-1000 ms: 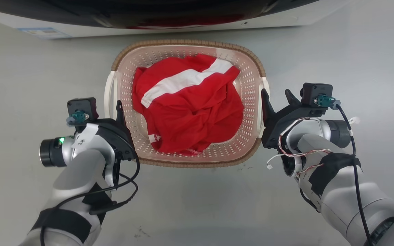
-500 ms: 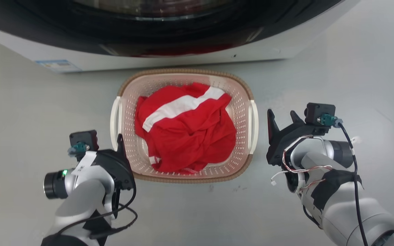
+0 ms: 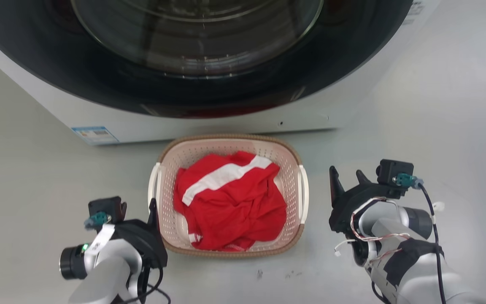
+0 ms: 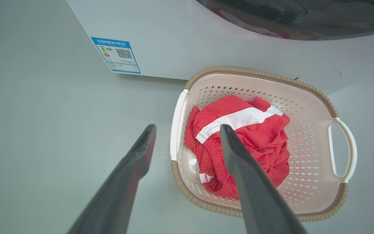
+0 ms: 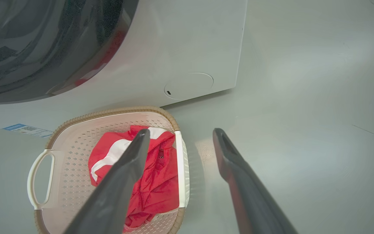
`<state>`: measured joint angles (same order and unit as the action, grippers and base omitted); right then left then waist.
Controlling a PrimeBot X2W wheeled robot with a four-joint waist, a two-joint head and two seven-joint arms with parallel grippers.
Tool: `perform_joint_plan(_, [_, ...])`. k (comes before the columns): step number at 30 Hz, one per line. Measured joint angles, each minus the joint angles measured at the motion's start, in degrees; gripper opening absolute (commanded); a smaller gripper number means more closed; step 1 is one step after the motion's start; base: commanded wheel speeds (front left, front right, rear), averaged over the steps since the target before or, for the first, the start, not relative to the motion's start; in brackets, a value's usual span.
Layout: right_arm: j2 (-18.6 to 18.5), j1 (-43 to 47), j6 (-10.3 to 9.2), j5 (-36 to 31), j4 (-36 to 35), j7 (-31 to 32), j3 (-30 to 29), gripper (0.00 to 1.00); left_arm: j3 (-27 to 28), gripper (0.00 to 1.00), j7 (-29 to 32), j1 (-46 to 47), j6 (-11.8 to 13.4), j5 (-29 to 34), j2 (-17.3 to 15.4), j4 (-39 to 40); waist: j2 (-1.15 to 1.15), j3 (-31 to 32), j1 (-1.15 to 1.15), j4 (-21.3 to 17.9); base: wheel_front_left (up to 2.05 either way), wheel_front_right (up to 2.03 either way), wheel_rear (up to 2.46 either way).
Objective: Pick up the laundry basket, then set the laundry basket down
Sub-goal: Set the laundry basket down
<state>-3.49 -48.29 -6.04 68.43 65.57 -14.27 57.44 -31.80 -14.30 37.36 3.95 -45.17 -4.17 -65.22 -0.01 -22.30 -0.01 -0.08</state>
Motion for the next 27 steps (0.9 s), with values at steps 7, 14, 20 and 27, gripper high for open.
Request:
perform_joint_plan(7, [-0.09, 4.44, 0.0, -1.93, -2.36, -0.01, -2.71, 1.0, 1.21, 1.0, 0.0, -6.08, -0.38, 2.26, -1.02, 4.64, 0.0, 5.97, -0.01, 0.1, 0.0, 0.0, 0.0])
perform_joint_plan(14, [-0.88, 10.43, 0.0, -4.61, -5.92, -0.01, -5.8, 1.0, 2.35, 1.0, 0.0, -12.5, 0.1, 4.1, -1.01, 10.78, 0.0, 12.0, 0.0, 0.36, 0.0, 0.0, 0.0])
perform_joint_plan(20, [-1.16, 16.33, -0.08, -7.57, -10.25, 0.0, -8.79, 1.0, 3.65, 1.0, 0.0, -19.39, 0.63, 6.78, -1.54, 16.59, 0.0, 17.16, 0.0, 0.66, 0.0, 0.0, 0.0])
perform_joint_plan(27, [-2.46, 22.24, -0.58, -11.63, -17.18, 0.0, -13.02, 1.0, 5.88, 1.0, 0.0, -26.3, 1.6, 9.85, -3.41, 25.33, 0.0, 21.95, 0.0, 1.11, 0.0, 0.0, 0.0])
